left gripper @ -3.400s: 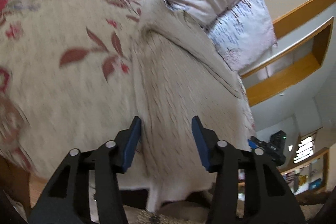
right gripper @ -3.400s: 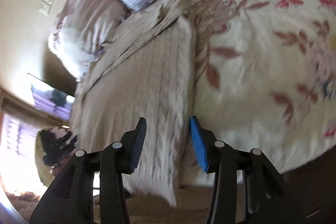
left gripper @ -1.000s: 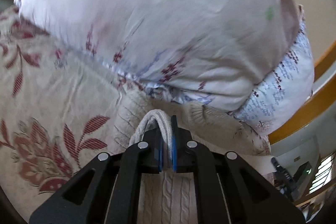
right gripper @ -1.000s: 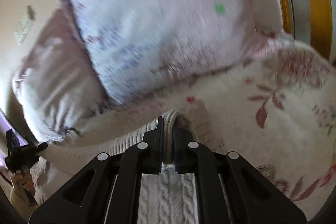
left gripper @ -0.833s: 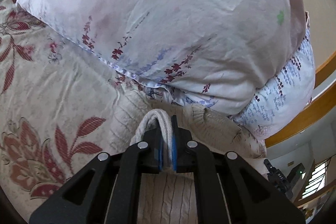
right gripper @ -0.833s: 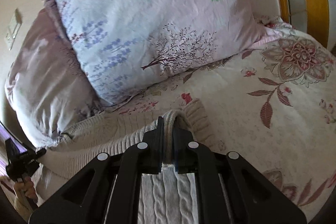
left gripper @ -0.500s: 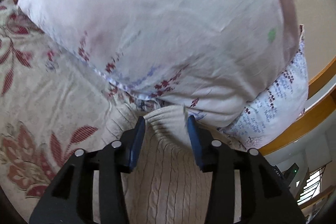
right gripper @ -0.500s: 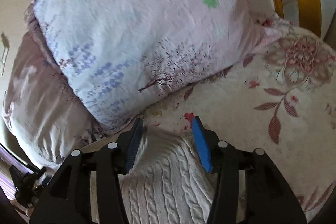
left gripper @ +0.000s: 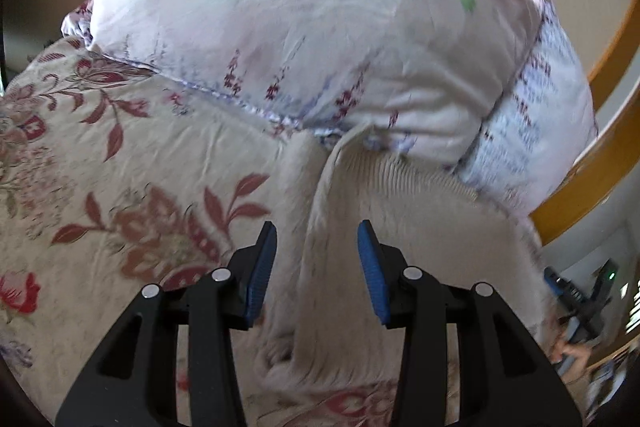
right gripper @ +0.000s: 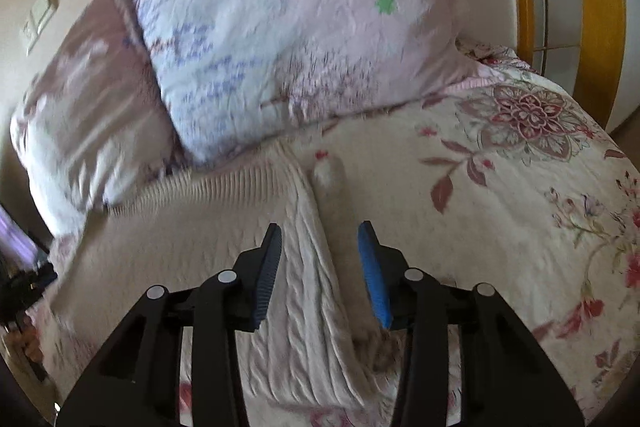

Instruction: Fold small clothes

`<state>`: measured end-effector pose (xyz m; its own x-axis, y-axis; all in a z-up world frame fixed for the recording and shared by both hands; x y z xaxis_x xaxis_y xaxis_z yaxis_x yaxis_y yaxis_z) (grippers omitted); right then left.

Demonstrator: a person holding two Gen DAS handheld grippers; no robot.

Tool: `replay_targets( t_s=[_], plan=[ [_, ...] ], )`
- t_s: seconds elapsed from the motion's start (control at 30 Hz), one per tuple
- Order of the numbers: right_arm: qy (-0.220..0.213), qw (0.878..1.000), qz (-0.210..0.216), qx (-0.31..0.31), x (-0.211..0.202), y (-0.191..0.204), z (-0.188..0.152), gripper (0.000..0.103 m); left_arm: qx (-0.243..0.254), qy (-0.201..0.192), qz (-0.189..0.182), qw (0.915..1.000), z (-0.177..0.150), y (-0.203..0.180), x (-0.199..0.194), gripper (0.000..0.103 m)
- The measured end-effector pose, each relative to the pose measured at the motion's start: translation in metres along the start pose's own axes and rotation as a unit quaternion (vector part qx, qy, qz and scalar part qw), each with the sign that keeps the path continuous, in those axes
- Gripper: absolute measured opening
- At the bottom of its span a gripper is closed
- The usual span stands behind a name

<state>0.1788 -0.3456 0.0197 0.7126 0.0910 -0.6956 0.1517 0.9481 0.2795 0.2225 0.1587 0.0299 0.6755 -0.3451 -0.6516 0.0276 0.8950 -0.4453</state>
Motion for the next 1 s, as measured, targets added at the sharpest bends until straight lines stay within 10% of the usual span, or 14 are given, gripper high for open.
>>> replay_targets(
  t_s=[0.47, 1.0],
  plan=[
    [0.035, 0.998, -0.008, -0.043, 0.013, 0.008, -0.027, 0.014, 0.012, 0.036, 0.035, 0.9987, -0.027, 0.003, 0.015, 0.028],
    [-0.004, 1.0, -0.006, -0.025, -0.013, 0.006, -0.027, 0.009, 0.0, 0.032, 0.004, 0.9995, -0.034, 0.007, -0.004, 0.008]
  ],
)
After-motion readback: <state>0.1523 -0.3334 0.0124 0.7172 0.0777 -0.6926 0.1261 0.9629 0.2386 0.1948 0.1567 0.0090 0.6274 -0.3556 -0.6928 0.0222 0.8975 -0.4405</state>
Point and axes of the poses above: each gripper's, at about its wrist camera, not at the fingertips, and x roughly the way its jaws point, y to its left, z to its top, the point moved 2 cm from there along x, roughly the way its jaws point
